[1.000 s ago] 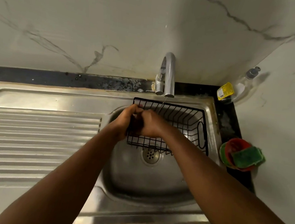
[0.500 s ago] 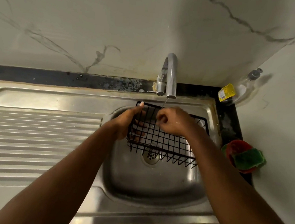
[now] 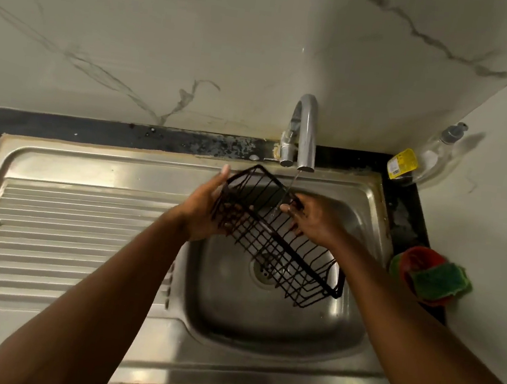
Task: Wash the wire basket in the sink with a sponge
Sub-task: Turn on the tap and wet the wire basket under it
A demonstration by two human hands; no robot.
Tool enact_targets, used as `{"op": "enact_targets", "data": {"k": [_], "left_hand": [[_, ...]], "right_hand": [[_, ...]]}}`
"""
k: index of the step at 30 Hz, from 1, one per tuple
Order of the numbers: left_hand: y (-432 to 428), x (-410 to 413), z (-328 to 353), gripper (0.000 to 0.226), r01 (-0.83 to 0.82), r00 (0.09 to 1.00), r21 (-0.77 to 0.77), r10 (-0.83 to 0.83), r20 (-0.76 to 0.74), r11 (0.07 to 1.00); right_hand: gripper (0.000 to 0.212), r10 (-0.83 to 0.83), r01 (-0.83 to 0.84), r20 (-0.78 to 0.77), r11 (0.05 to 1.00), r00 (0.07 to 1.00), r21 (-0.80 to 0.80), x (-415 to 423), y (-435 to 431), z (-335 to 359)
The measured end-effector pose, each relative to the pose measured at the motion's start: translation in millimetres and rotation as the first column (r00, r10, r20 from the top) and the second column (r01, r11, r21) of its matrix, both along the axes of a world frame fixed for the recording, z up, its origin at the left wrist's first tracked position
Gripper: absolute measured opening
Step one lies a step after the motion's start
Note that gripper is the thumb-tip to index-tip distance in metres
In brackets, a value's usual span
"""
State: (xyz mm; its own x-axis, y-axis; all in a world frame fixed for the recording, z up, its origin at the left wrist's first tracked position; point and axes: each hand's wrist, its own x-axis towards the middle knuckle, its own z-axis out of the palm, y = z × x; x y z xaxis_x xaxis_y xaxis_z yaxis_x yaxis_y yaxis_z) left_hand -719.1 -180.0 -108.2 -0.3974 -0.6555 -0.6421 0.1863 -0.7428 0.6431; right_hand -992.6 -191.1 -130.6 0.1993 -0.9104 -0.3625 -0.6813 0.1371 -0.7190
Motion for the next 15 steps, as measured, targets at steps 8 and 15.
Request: {"op": "enact_targets", "data": {"k": [8, 15], "left_hand": [[37, -26, -13, 0.104, -0.126, 0.968, -0.098, 0.101, -0.229, 0.987], [29, -27, 6, 0.088, -0.228, 0.973, -0.150, 0.218, -0.081, 0.962]], "right_hand": [[0.018, -0.246, 0.240, 0.141, 0.969, 0.959, 0.059, 38, 14, -12], [0.029, -0.449, 0.450, 0.029, 0.888, 0.893, -0.092, 75, 38, -15]]}}
